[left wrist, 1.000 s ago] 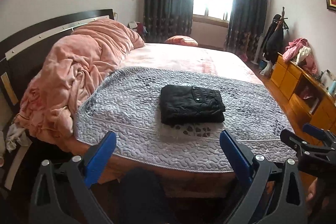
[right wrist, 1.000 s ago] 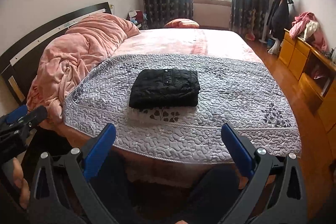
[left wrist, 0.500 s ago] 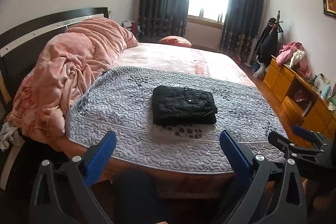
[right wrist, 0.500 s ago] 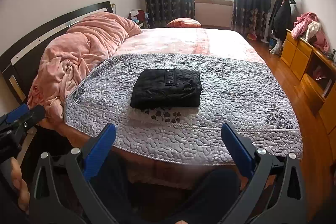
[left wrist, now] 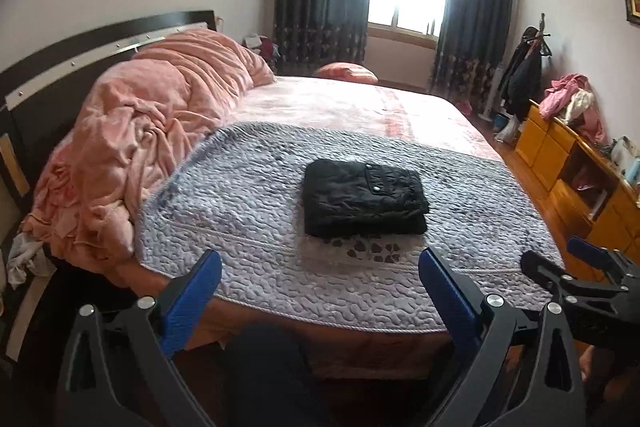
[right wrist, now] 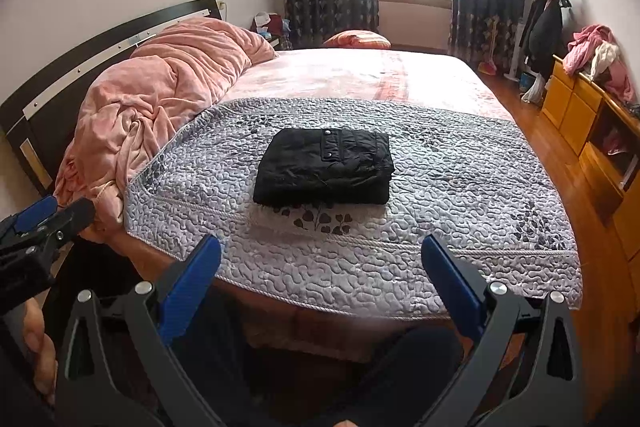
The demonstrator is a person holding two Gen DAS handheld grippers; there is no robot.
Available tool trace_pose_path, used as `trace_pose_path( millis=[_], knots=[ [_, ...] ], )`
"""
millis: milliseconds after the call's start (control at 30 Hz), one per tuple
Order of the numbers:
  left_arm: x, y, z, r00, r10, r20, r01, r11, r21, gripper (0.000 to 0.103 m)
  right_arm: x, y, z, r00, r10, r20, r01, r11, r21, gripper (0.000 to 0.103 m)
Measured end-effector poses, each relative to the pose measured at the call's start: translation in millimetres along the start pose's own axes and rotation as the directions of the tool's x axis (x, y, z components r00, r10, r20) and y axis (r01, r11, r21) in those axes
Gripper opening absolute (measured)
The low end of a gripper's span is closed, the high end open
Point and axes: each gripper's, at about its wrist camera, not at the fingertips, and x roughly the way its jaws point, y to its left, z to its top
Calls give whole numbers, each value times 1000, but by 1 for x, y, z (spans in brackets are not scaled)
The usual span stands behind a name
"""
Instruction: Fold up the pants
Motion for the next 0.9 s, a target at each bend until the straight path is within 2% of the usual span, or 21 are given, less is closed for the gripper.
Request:
trace_pose_path(
  millis=[367,900],
  knots=[
    [5,5,3,999,-50,0,50,998,-24,99,4,0,0,1000,0,-6,0,1000,3,100],
    [4,5,7,999,-18,36,18,1000,-9,99,11,2,5,1000,-1,3,1,1000,4,100]
  ],
)
